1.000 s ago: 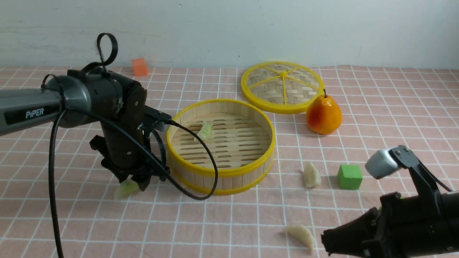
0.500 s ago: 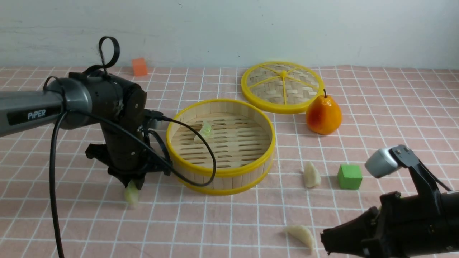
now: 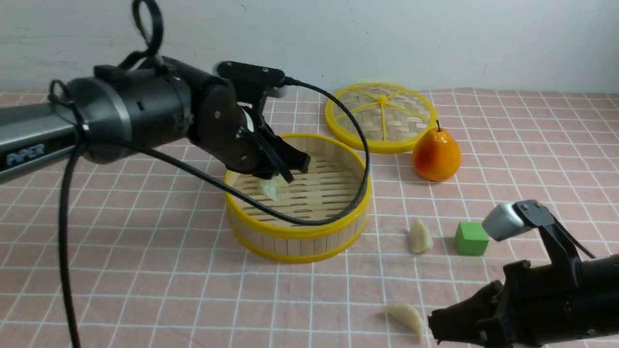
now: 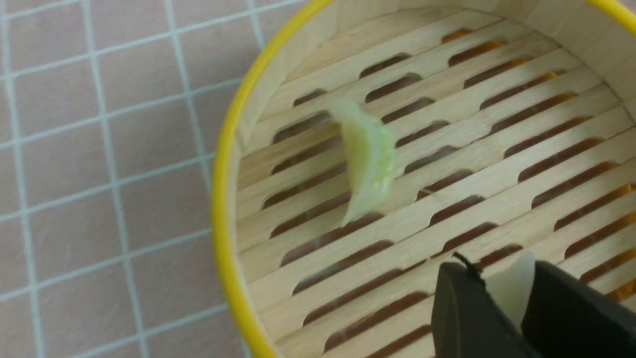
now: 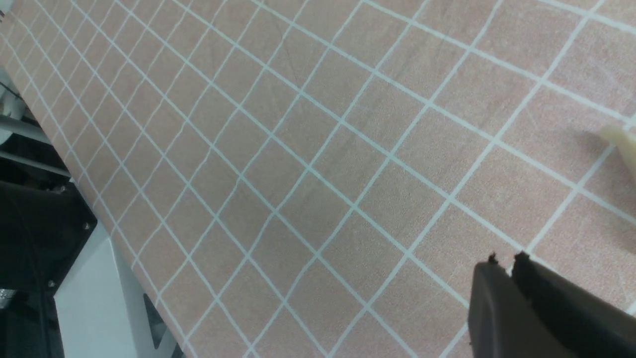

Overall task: Put the dumplings into the steamer on the table with the pink tablecloth.
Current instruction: 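Place the dumpling into the bamboo steamer basket with the left gripper, then reach for and grasp a dumpling lying on the table beside the steamer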

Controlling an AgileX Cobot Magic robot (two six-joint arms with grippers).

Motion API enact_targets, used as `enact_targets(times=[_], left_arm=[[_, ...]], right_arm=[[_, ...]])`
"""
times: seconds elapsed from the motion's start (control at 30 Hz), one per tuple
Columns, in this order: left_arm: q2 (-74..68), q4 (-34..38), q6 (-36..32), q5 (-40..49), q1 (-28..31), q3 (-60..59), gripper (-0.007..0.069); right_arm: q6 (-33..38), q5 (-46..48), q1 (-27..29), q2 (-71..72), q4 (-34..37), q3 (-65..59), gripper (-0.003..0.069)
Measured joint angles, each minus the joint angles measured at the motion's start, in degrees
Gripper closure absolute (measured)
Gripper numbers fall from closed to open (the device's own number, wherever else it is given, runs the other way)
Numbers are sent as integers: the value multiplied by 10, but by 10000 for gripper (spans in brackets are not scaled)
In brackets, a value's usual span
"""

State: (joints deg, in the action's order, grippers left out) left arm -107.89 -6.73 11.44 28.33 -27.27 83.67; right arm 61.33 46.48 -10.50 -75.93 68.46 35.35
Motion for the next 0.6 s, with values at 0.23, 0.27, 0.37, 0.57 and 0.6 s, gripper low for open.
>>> enact_targets(times=[0.23,0.27,0.37,0.57,0.6], left_arm=[[-98,-20,-6,54,-5,51,470],[-99,-20,-6,54,-5,51,466],[-98,-19,-1,60,-5,53,373],[-21,-31,37,98,-5,53,293],[24,-39,40,110,-5,53,328]], right_arm=[[1,12,0,-7,6,1,604],[1,12,0,-7,6,1,604],[1,19,0,-7,4,1,603],[-43,25,0,-7,-51,16,598],[-86,24,0,-7,-101,34,596]])
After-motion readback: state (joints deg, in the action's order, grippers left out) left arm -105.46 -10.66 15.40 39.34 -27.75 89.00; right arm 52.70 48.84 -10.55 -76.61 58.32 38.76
